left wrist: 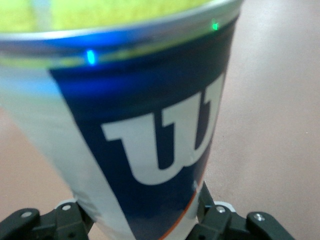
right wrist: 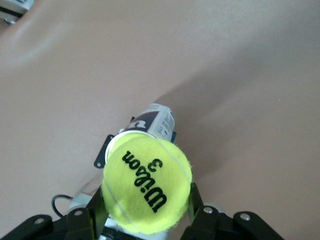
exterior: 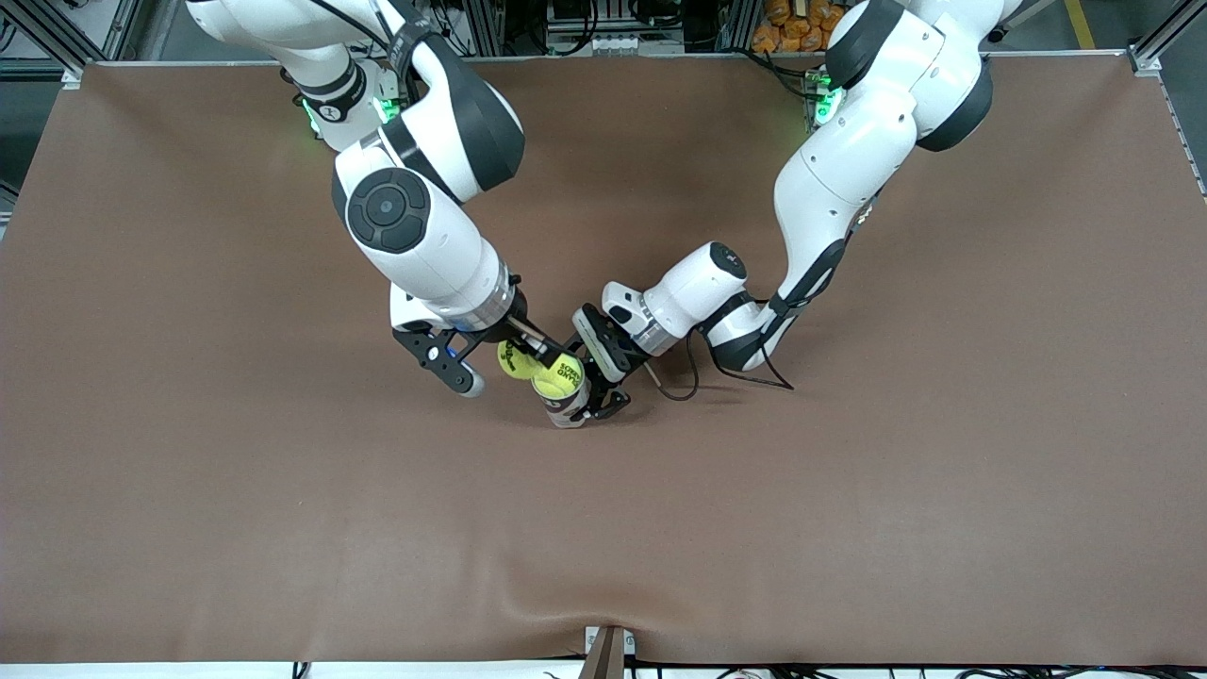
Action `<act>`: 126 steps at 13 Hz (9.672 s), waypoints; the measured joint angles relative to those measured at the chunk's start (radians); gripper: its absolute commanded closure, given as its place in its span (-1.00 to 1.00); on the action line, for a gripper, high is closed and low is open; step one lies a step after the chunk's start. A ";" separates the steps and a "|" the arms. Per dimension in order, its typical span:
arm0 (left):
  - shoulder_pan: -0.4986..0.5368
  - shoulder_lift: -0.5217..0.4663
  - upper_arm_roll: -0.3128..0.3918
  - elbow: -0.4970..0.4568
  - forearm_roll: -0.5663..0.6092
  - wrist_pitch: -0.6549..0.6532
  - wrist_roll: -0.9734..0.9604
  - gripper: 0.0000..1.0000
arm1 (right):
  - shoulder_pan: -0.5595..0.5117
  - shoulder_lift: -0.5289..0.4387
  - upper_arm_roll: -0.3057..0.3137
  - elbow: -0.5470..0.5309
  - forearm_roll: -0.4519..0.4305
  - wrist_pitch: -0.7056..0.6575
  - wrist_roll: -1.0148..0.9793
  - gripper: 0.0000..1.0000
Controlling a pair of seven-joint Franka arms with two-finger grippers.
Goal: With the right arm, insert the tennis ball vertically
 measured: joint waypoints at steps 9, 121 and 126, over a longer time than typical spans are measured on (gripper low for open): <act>0.000 0.000 0.000 0.000 0.000 0.000 0.000 -0.57 | 0.052 0.056 -0.004 -0.001 -0.017 0.052 0.150 1.00; 0.434 -0.990 0.185 0.121 -0.498 -1.909 -0.278 -1.00 | -0.593 -0.705 -0.009 -0.343 -0.248 -0.381 -1.321 -1.00; 0.376 -1.050 0.279 0.070 -0.548 -1.949 -0.258 -1.00 | -0.593 -0.705 -0.010 -0.343 -0.248 -0.382 -1.321 -1.00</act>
